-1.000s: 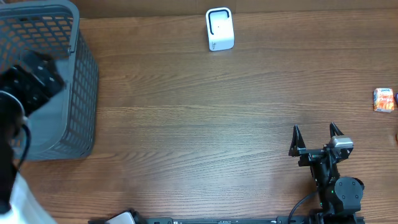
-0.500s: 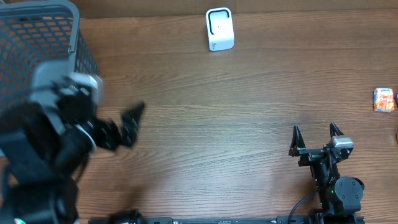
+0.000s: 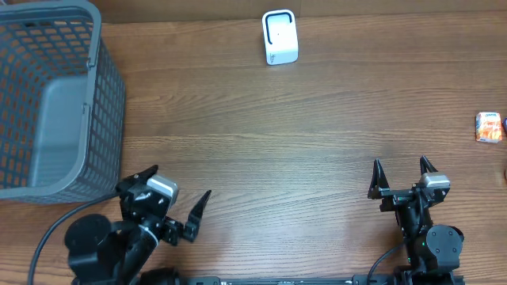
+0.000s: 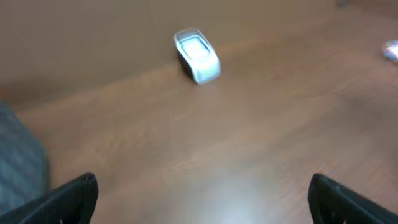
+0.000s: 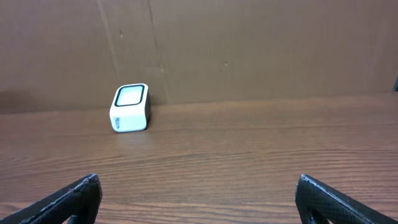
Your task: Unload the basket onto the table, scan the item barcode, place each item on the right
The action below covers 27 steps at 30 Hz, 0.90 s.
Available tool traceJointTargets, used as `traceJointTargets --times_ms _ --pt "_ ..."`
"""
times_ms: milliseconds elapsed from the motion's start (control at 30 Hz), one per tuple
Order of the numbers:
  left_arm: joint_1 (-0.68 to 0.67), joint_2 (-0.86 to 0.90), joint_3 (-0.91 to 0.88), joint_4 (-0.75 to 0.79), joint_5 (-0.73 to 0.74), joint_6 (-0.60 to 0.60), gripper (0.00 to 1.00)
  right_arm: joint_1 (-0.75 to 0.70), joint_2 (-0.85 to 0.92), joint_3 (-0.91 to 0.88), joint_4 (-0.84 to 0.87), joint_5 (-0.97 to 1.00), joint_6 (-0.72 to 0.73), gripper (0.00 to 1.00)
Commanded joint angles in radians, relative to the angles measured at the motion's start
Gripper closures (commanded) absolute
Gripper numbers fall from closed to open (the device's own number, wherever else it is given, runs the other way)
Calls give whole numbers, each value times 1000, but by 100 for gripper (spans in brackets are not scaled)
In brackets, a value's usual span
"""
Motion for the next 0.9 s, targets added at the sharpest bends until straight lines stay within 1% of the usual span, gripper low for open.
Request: traceJointTargets --times_ms 0,100,233,300,367,467,567,633,800,867 --pt "-5 -85 -154 174 -10 -63 0 -3 -10 -10 5 10 -3 0" --pt "-7 -167 -306 396 -8 -155 0 -3 -10 -10 5 10 -4 0" --pt "-8 -251 -430 505 -46 -237 0 -3 -10 -10 5 10 -4 0" --pt "-8 -299 -501 568 -116 -359 0 -3 -10 -10 5 10 -3 0" --pt "-8 -336 -559 641 -162 -434 0 -3 -10 -10 5 10 -3 0" --pt "-8 -367 -624 734 -196 -449 0 -3 -10 -10 5 10 -3 0" --pt "-8 -388 -673 785 -239 -451 0 -3 -10 -10 5 10 -4 0" --pt "-13 -388 -702 827 -281 -476 0 -3 -10 -10 5 10 -3 0" --pt "-38 -388 -753 861 -365 -479 0 -3 -10 -10 5 10 -4 0" --pt "-42 -388 -779 866 -370 -480 0 -3 -10 -10 5 10 -3 0"
